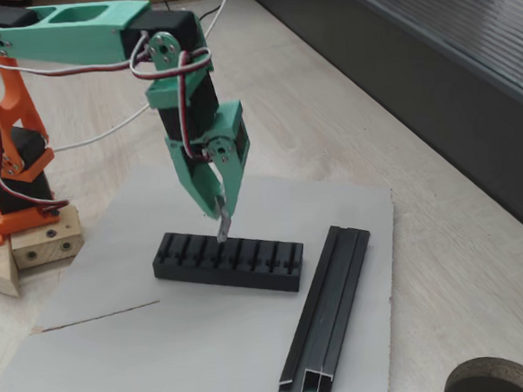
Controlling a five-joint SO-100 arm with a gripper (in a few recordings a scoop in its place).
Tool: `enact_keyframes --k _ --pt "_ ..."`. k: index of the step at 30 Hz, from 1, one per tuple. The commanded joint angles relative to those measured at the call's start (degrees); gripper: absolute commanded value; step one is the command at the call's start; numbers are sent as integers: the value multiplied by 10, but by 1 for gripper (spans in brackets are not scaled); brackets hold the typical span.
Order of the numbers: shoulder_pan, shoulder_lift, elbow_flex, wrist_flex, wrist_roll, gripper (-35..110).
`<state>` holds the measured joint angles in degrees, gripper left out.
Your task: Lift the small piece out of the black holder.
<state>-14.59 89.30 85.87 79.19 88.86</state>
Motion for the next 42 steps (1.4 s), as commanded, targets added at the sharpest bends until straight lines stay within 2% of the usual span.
enact_keyframes --k 1,19,42 --pt "-4 67 -17 7 7 11" --pt "-5 318 -18 5 2 11" --pt "-12 328 -17 6 7 11"
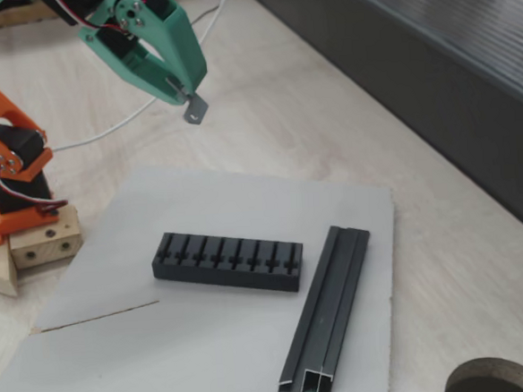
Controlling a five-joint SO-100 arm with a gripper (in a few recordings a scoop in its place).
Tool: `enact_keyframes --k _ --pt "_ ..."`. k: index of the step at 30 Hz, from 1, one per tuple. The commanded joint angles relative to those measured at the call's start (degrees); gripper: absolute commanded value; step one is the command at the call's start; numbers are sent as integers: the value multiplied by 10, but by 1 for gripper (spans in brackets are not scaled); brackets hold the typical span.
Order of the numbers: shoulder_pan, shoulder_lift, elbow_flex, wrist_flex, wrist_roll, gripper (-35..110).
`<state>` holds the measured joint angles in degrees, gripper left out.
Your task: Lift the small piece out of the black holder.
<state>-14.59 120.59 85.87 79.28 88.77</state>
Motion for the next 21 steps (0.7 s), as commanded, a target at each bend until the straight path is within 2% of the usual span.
enact_keyframes --k 1,21 --pt "-12 15 -17 5 8 11" --pt "-6 15 -16 5 8 11"
